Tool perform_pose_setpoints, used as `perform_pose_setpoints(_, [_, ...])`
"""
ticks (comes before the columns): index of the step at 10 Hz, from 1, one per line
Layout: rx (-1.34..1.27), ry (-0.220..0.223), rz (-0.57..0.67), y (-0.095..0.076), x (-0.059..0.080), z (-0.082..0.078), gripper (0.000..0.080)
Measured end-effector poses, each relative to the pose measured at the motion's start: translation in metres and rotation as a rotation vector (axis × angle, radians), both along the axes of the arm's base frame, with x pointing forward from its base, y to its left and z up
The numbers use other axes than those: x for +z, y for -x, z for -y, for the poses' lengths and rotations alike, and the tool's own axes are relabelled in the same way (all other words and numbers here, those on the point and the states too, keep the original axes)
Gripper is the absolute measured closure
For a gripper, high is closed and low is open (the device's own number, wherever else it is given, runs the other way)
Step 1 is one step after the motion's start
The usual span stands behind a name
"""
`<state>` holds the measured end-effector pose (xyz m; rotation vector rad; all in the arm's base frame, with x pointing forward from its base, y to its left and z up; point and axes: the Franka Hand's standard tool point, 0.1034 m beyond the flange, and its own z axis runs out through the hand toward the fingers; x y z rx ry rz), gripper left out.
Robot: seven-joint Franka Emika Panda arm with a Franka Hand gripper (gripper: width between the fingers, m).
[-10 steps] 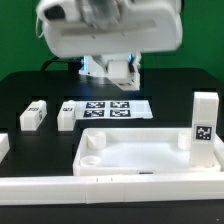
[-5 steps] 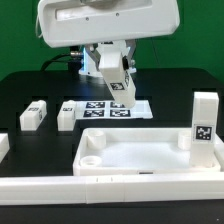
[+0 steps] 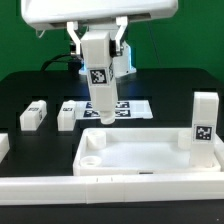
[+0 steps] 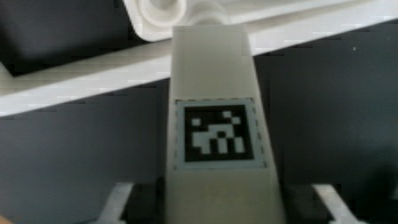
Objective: Assemble desk
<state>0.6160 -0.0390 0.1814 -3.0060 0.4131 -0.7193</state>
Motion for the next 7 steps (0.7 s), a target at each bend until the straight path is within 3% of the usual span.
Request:
perform_pose_setpoints(3, [-0.014, 0.082, 0.184, -0.001, 0.001, 0.006, 0.0511])
perform_pose_setpoints(4, [-0.013, 0.103, 0.179, 0.003, -0.01, 0.015, 0.0511])
perform_pose_setpoints(7, [-0.03, 0.099, 0.141, 0.005, -0.023, 0.03, 0.0511])
